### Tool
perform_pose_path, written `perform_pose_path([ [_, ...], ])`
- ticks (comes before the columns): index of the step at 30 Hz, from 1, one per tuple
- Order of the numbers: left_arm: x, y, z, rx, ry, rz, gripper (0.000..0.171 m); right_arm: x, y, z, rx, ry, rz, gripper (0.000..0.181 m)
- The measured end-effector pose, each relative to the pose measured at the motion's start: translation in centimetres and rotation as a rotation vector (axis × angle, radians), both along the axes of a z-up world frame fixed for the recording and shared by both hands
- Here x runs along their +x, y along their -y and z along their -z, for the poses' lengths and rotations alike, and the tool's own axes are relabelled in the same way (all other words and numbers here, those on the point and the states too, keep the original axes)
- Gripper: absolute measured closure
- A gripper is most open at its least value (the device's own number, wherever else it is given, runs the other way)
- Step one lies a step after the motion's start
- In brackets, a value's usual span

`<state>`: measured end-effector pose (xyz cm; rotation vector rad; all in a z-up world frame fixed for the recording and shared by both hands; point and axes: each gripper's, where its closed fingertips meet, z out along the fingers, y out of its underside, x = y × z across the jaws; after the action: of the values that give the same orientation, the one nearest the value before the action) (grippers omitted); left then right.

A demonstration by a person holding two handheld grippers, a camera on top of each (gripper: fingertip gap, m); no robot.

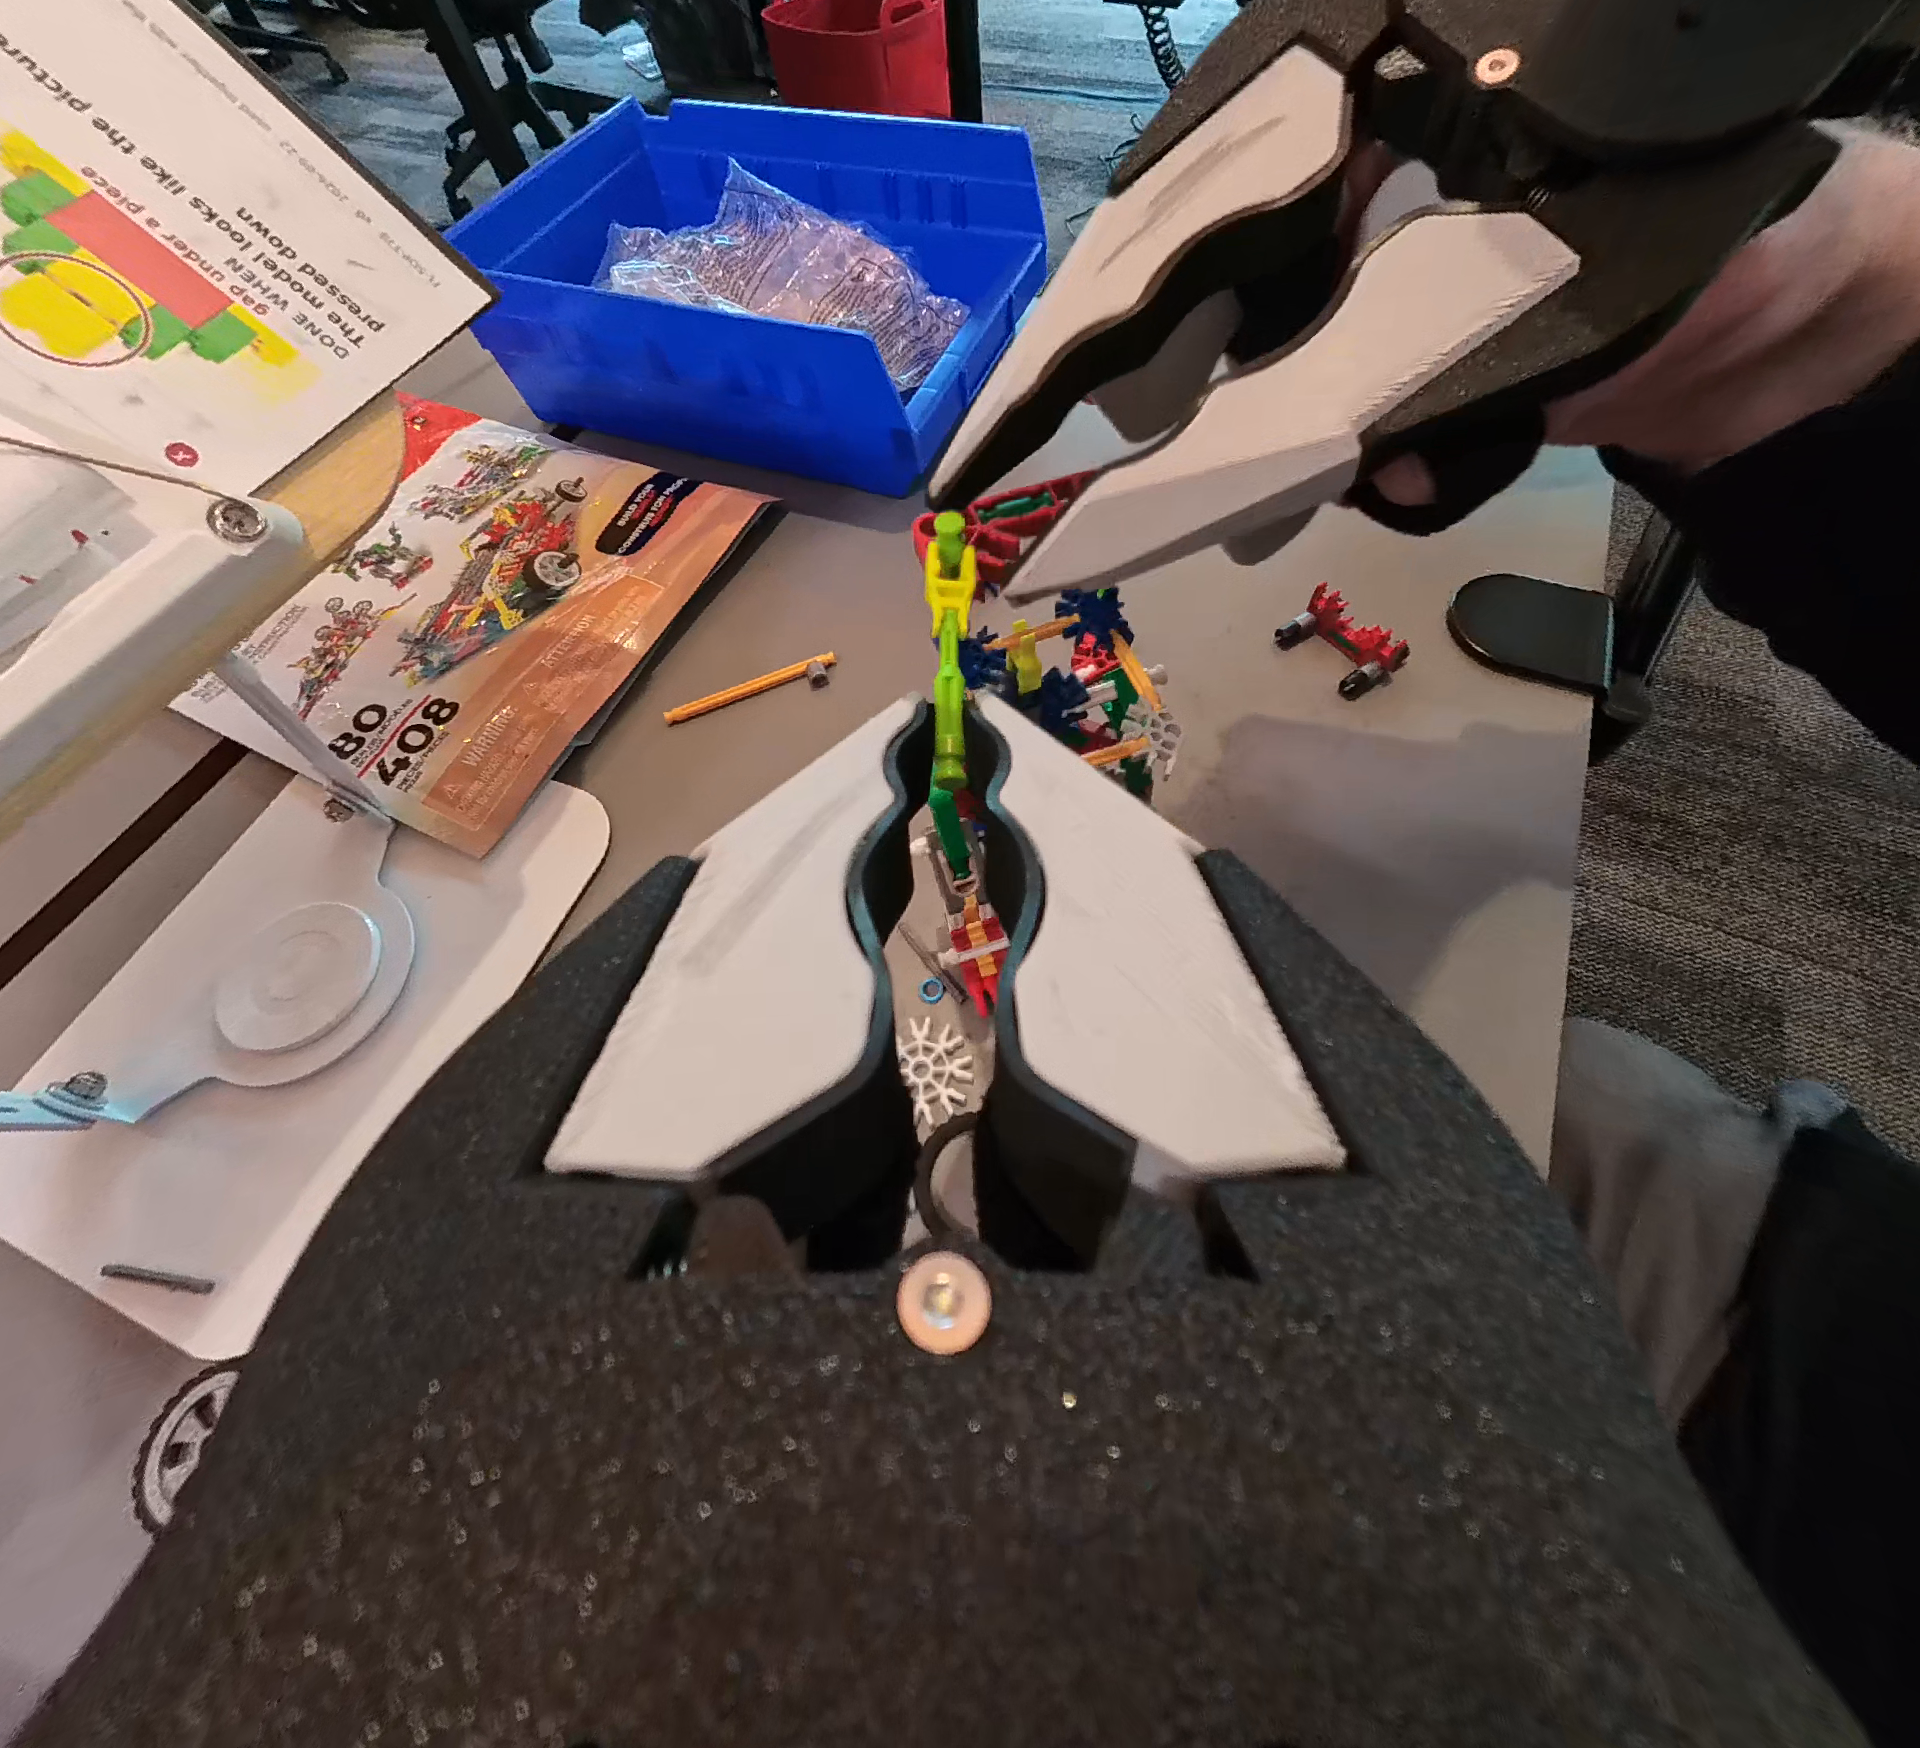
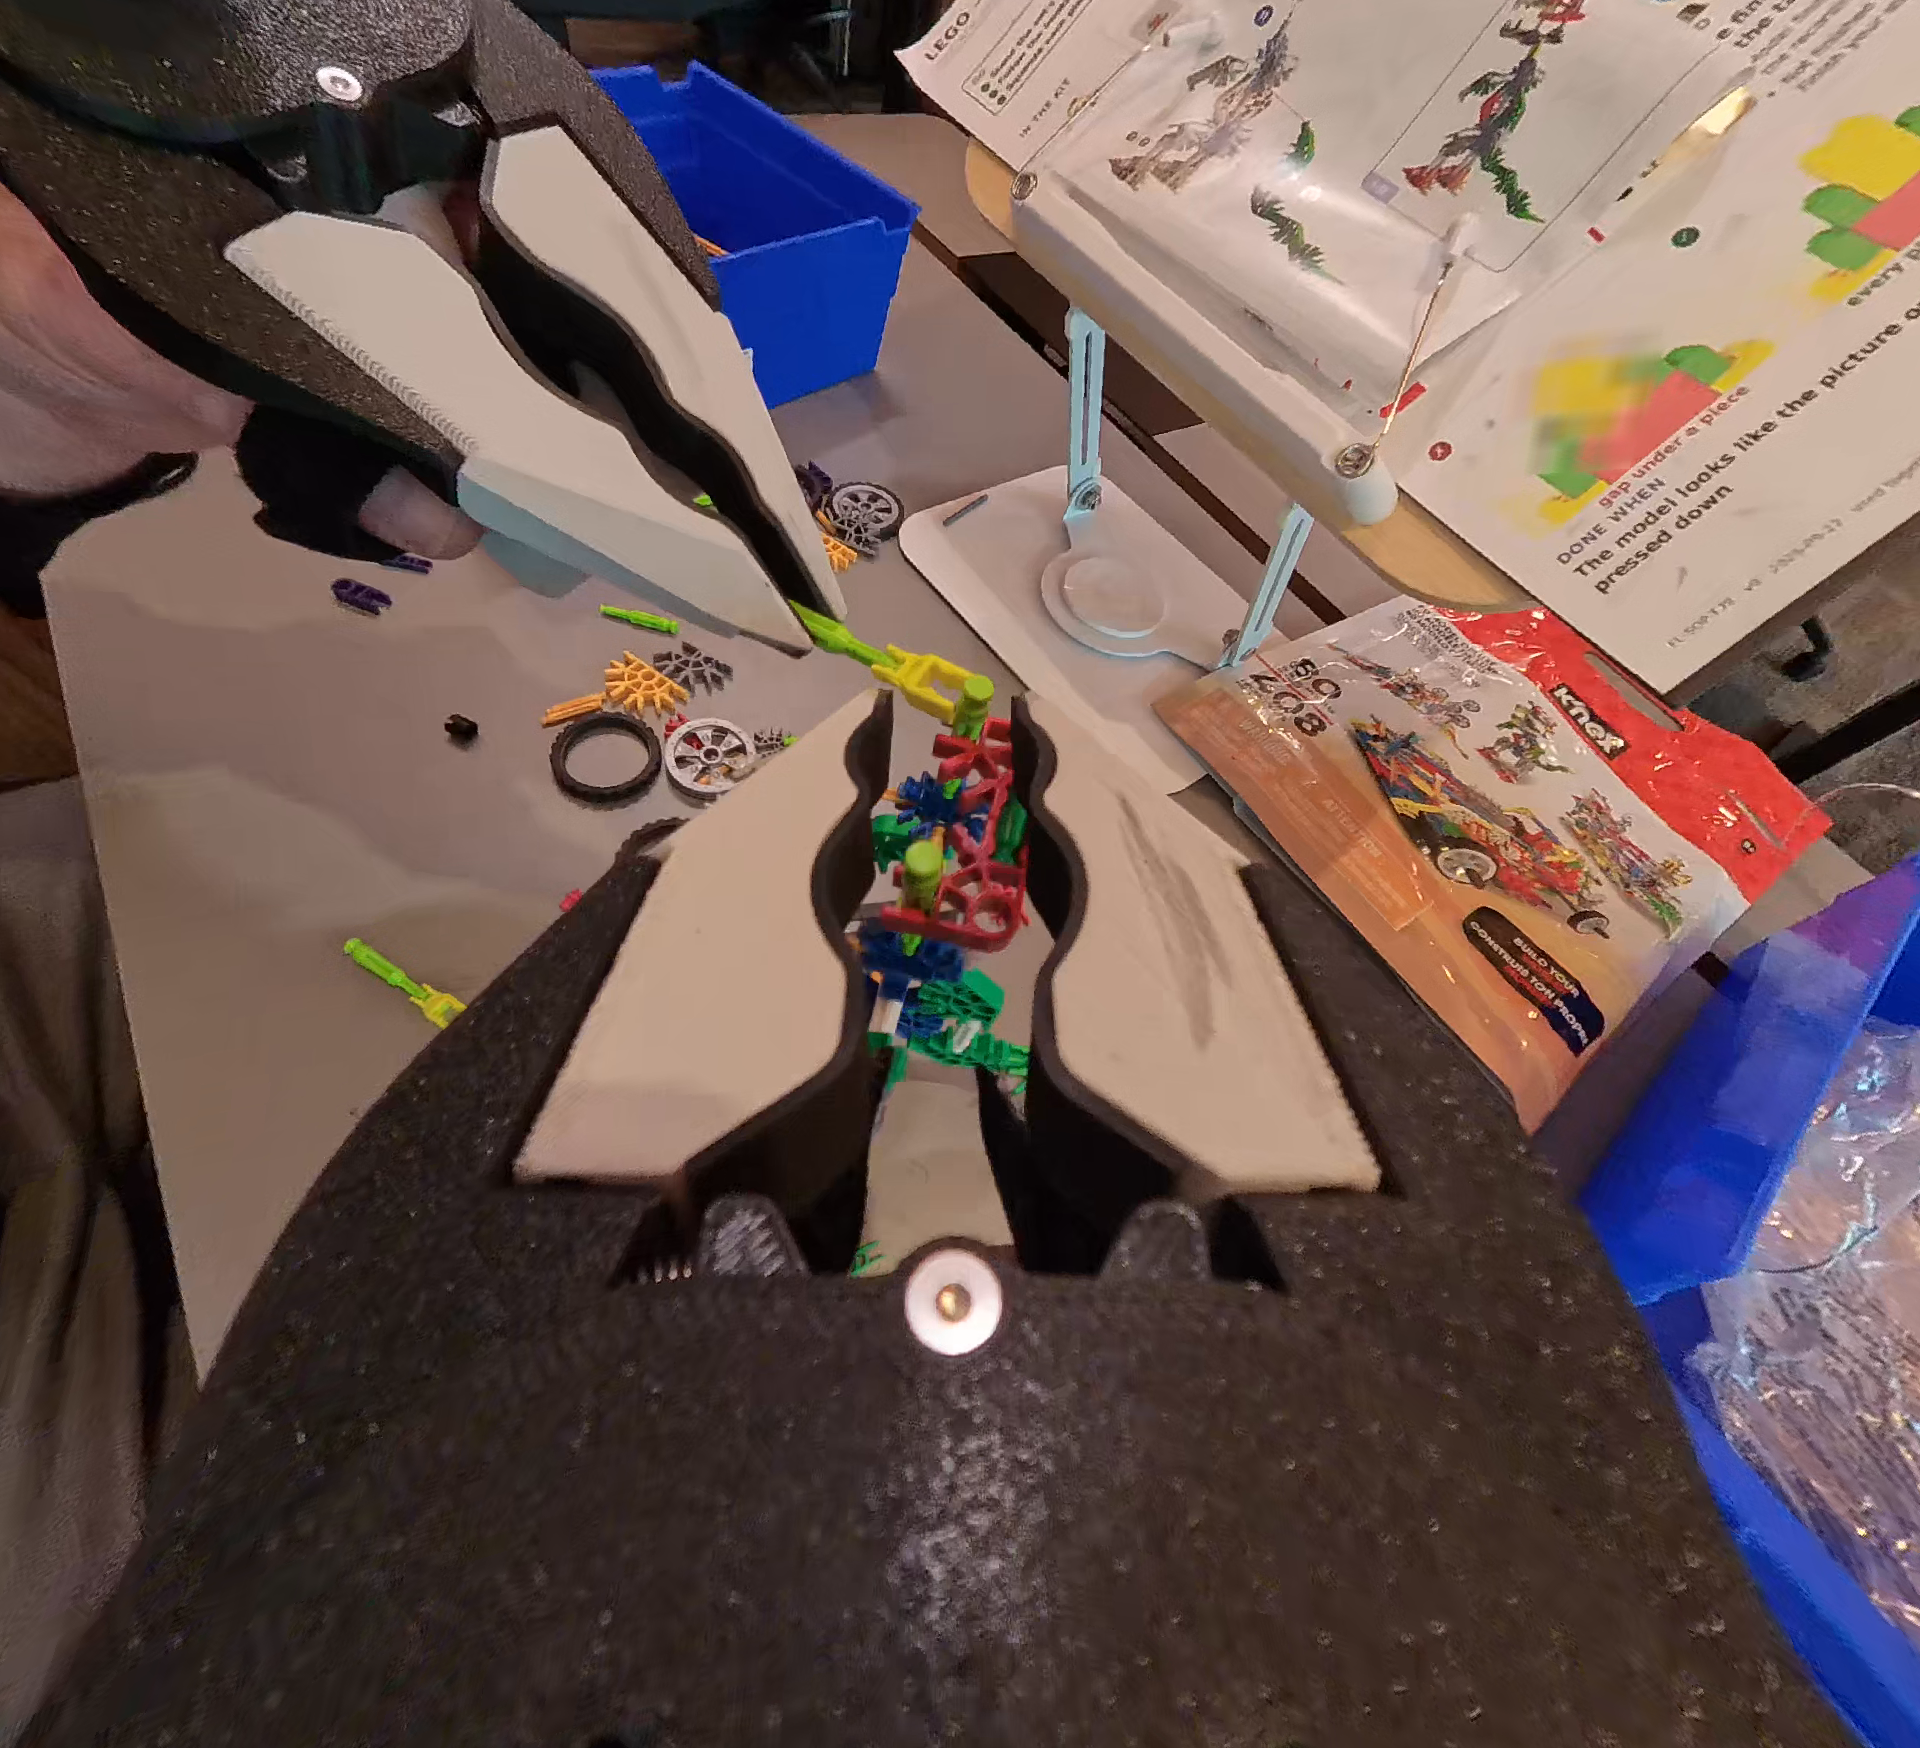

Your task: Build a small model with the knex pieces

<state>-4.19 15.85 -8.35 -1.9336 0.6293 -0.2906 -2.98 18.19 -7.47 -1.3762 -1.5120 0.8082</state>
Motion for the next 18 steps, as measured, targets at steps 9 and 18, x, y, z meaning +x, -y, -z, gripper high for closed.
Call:
perform_pose_path([
  [9, 0.08, -0.32, 0.08, 0.012, -0.001, -0.009, 0.168, -0.35, -0.42, 0.19, -0.014, 0.013, 0.003, 0.168],
  [18, 0.35, -0.49, 0.61, 0.101, -0.019, -0.026, 0.167, -0.30, -0.16, 0.13, -0.028, -0.055, 0.071, 0.178],
])
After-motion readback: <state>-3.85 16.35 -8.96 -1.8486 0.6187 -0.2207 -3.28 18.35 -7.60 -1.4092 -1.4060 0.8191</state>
